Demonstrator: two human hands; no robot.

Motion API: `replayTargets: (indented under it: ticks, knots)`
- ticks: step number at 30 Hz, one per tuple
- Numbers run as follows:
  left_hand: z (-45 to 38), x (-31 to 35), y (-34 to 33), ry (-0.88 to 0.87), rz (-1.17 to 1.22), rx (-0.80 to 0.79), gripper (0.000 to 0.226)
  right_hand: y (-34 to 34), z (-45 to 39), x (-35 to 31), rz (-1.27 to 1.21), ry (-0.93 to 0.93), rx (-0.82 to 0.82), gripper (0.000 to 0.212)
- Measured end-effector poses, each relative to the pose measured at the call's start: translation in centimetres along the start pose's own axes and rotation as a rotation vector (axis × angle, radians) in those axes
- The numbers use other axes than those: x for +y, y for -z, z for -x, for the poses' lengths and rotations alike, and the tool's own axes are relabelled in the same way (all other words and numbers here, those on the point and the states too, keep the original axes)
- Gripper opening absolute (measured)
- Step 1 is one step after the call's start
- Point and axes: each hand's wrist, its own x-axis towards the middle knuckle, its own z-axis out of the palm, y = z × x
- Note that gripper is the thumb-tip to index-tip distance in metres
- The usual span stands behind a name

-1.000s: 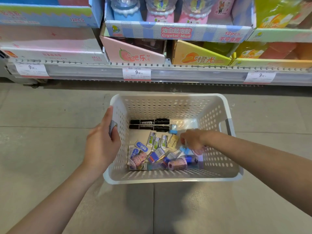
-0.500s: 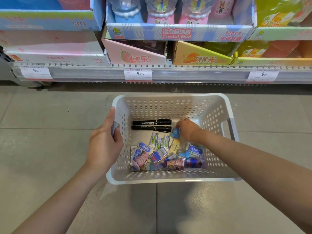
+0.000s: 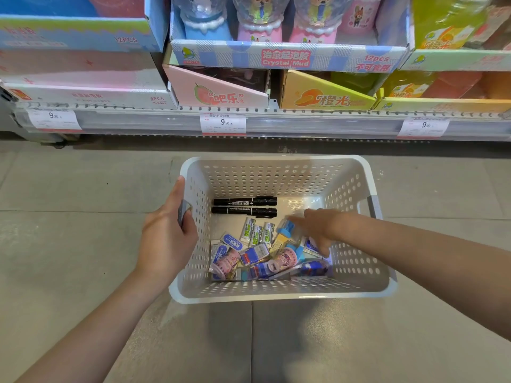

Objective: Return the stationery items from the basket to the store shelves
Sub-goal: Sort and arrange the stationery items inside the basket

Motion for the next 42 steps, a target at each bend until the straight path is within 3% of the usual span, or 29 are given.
replayTargets:
  ticks: [2, 8, 11, 14, 16, 26, 36, 42]
  knots:
    - [0.0, 0.1, 0.1, 0.0, 0.003, 0.003, 0.06, -0.5, 0.3, -0.3, 0.004, -0.017, 0.091, 0.109]
    - [0.2, 0.2, 0.2, -0.003, 0.0, -0.003, 0.06, 0.0, 0.2, -0.1, -0.172, -0.083, 0.245, 0.067]
    - [0.1, 0.2, 0.1, -0.003, 0.003, 0.001, 0.06, 1.4, -0.3, 0.8, -0.429, -0.152, 0.478, 0.037]
    - [0.0, 0.1, 0.0, -0.01, -0.002, -0.01, 0.06, 0.7, -1.5, -0.2, -0.82, -0.199, 0.66, 0.03]
    - [0.0, 0.1, 0.0, -0.004, -0.003, -0.013, 0.06, -0.2, -2.0, -1.2, -0.952, -0.284, 0.777, 0.028]
    - [0.1, 0.1, 0.0, 0.017, -0.002, -0.009, 0.06, -0.8, -3.8, -3.7, -1.206, -0.376, 0.903, 0.03]
    - [0.1, 0.2, 0.1, 0.008, 0.014, -0.023, 0.06, -0.4, -4.0, -4.6, -1.455, -0.39, 0.901, 0.038]
    - [0.1, 0.2, 0.2, 0.011, 0.02, -0.024, 0.059, -0.8, -3.8, -5.3, -1.468, -0.358, 0.841, 0.07]
